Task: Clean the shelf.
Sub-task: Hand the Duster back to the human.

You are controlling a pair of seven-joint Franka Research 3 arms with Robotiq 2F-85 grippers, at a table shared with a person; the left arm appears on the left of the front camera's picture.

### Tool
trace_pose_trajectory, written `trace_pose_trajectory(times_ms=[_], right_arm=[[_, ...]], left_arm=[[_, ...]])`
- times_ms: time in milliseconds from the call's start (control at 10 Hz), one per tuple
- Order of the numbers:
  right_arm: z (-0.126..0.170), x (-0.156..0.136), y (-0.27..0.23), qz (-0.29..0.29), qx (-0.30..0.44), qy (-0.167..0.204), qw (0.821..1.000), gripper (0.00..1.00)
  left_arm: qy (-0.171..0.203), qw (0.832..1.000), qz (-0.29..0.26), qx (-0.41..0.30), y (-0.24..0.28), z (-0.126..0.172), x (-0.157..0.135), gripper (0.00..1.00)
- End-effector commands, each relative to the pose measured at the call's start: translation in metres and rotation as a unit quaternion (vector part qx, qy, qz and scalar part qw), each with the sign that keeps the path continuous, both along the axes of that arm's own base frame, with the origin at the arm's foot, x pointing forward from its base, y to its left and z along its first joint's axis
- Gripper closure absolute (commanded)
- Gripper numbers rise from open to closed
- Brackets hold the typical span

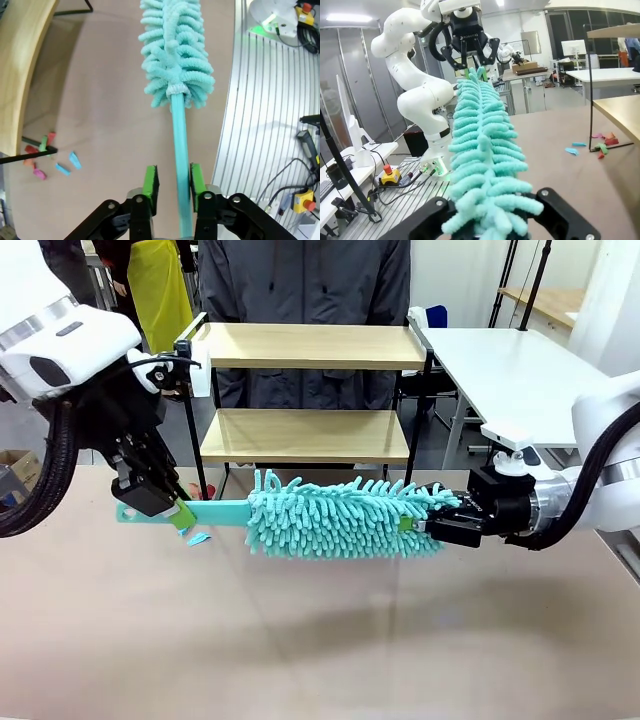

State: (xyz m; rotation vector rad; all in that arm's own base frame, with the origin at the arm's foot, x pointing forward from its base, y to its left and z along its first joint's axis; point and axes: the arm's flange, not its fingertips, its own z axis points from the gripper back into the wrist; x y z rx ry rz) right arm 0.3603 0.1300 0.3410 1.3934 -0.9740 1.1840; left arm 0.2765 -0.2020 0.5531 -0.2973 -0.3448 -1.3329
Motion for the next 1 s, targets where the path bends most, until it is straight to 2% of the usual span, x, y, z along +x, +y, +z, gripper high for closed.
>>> trace_pose_trajectory(times_ms=[0,100,400,500,700,900], right_arm=[[0.001,0.000,0.001,0.001,-0.001,-0.002,1.000,1.00],[0.001,0.000,0.001,0.001,-0.001,-0.002,1.000,1.00],[0.001,0.000,0.001,0.001,-0.001,-0.002,1.000,1.00],[0.001,0.000,0.001,0.001,-0.001,-0.002,1.000,1.00],[0.001,0.000,0.001,0.001,-0.001,-0.002,1.000,1.00],[0.001,0.000,0.001,0.001,-0.001,-0.002,1.000,1.00]], left_arm=[[0.003,0.997,0.010,-0.082,0.021,0.020,-0.009,0.25],[0.002,0.991,0.016,-0.129,0.045,0.034,-0.009,0.00],[-0.002,0.973,0.034,-0.229,0.139,0.034,-0.012,0.00],[0.005,0.966,0.039,-0.257,0.161,0.026,-0.016,0.00],[-0.007,0.957,0.066,-0.284,0.213,0.002,-0.025,0.00],[-0.007,0.949,0.061,-0.310,0.233,-0.010,-0.026,0.00]])
